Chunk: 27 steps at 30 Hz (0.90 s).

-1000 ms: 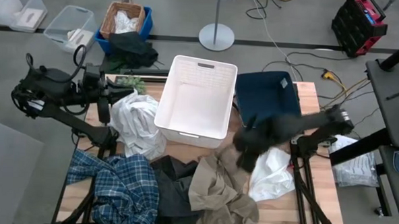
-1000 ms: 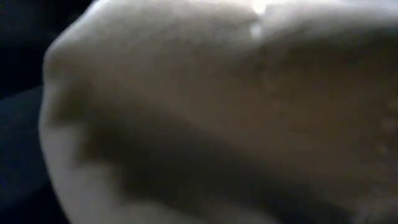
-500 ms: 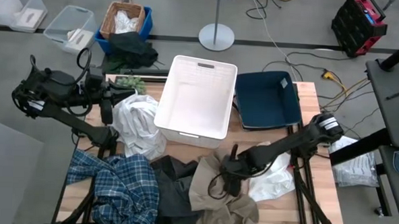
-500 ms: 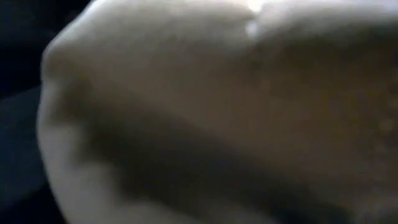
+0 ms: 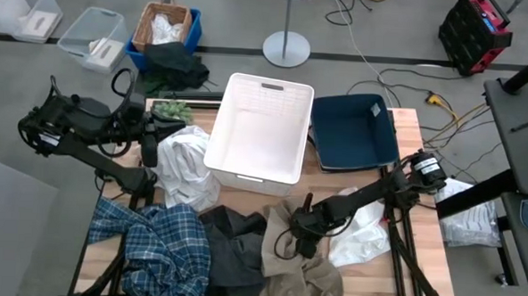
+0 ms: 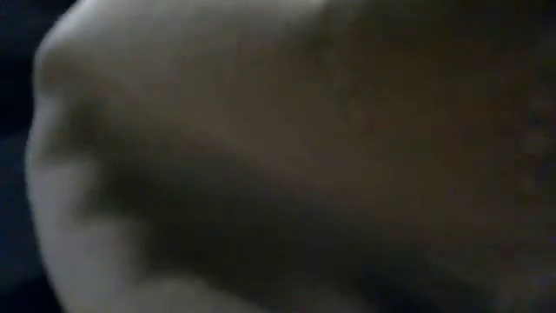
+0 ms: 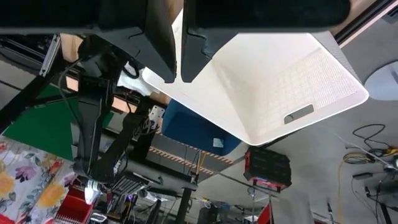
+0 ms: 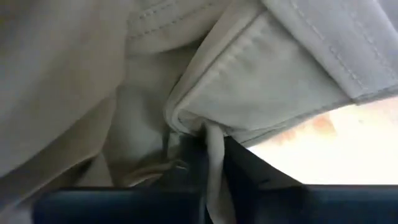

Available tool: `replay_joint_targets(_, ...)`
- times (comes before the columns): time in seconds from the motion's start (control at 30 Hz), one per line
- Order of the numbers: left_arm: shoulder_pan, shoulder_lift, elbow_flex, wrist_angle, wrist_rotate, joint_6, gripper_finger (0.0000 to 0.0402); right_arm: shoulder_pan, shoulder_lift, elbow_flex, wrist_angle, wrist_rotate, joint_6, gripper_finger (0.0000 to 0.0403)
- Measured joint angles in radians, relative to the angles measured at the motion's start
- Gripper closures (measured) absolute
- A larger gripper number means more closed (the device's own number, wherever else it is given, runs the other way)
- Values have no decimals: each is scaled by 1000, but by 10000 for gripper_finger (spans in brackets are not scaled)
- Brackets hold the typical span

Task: Sort clothes
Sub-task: Put the brown pants into the white bin

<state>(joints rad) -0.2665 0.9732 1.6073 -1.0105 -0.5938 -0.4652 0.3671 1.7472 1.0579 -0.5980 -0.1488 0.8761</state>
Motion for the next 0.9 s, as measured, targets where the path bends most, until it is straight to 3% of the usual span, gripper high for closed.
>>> replay_joint_targets(0.1, 0, 4, 0, 11, -1, 6, 395, 4, -151, 30, -119, 96, 44, 391)
replay_joint_targets(0.23, 0, 4, 0, 43, -2, 38, 395, 20, -411, 99, -134, 265, 63, 392)
replay_joint_targets(0.33, 0, 3, 0, 78, -2, 72, 395, 20, -553, 157, -63, 392, 63, 393)
replay_joint_targets(0.43, 0, -1, 0, 121, 0, 111, 395, 3, -647, 260, 49, 537, -67, 393)
replay_joint_targets(0.53, 0, -6, 0, 174, 0, 157, 395, -36, -647, 389, 197, 602, -338, 393)
replay_joint_targets(0.7, 0, -22, 0, 295, 0, 238, 395, -85, -539, 649, 493, 524, -804, 394)
replay_joint_targets(0.9, 0, -44, 1, 417, 0, 302, 395, -188, -316, 1068, 544, 541, -1179, 394)
